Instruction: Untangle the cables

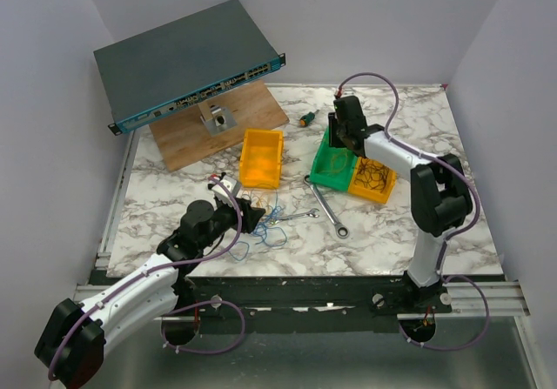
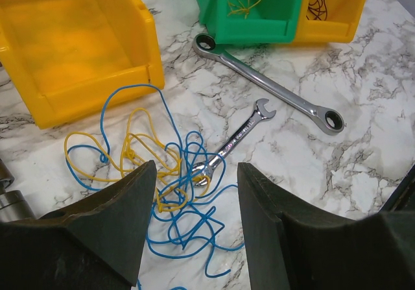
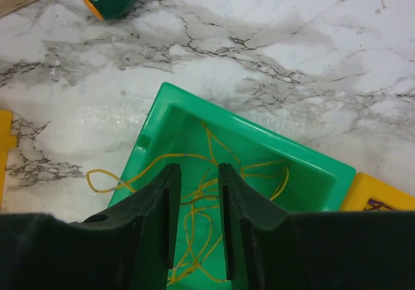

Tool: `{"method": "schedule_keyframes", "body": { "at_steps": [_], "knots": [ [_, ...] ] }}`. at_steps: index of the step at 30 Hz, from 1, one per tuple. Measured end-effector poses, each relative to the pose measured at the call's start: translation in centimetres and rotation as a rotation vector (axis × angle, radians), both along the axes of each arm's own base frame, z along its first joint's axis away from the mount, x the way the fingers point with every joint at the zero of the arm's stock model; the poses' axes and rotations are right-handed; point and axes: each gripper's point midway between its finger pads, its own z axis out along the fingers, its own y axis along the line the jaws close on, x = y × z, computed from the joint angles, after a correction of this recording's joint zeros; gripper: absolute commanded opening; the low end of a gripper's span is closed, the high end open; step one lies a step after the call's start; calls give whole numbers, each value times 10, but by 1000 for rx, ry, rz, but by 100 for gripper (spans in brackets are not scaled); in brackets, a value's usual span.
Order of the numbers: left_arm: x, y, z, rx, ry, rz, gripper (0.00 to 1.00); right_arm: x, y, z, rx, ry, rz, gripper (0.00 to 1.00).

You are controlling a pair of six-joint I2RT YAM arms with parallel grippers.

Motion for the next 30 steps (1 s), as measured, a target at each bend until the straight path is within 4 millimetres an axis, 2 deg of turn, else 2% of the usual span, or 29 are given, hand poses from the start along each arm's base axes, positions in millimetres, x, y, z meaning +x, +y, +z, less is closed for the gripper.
{"method": "schedule_keyframes", "body": {
  "at_steps": [2,5,10,17,21,25,27,30],
  "knots": [
    [0,0,0,0,0,0,55,-6,-1,0,3,6,5,40],
    [0,0,0,1,1,0,55,-11,-1,20,25,-28,11,45],
    [0,0,-1,3,4,0,55,-12,3,45,64,-81,33,46],
    [0,0,-1,3,4,0,55,-12,8,41,76,-70,59,43],
    [0,0,-2,4,5,0,55,-7,10,26,55,-45,66,41],
    [0,0,-2,4,6,0,55,-2,11,4,30,-9,73,27],
    [0,0,-2,4,6,0,55,-1,11,-5,21,8,76,13],
    [0,0,-2,4,5,1,55,-2,11,-9,14,16,76,3]
  ]
}}
